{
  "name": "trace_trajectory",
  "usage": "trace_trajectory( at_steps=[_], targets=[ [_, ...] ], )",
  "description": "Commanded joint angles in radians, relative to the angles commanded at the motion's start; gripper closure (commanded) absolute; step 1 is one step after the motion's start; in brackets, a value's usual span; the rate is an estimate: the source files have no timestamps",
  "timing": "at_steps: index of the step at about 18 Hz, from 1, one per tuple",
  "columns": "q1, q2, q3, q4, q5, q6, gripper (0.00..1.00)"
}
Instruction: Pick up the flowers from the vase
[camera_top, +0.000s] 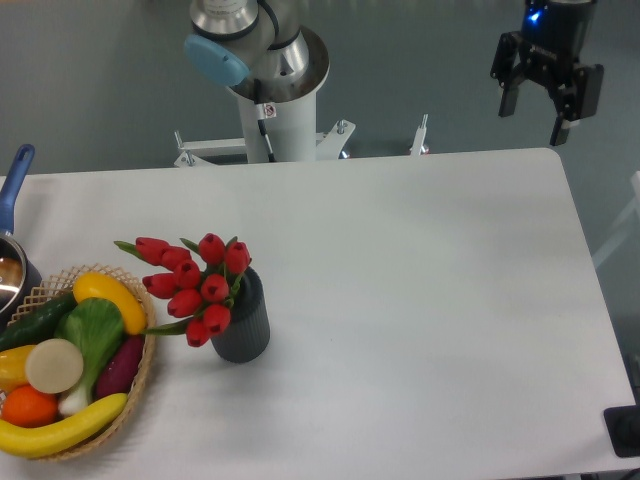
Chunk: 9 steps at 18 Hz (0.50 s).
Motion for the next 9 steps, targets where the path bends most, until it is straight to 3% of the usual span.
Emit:
trace_trajectory(
  at_steps=[5,9],
  targets=[
    [-0.002,0.000,-0.006,-0.002,-0.005,-0.001,0.00],
    [-0.006,0.018,-0.060,0.002,-0.050,-0.058,0.00]
  ],
)
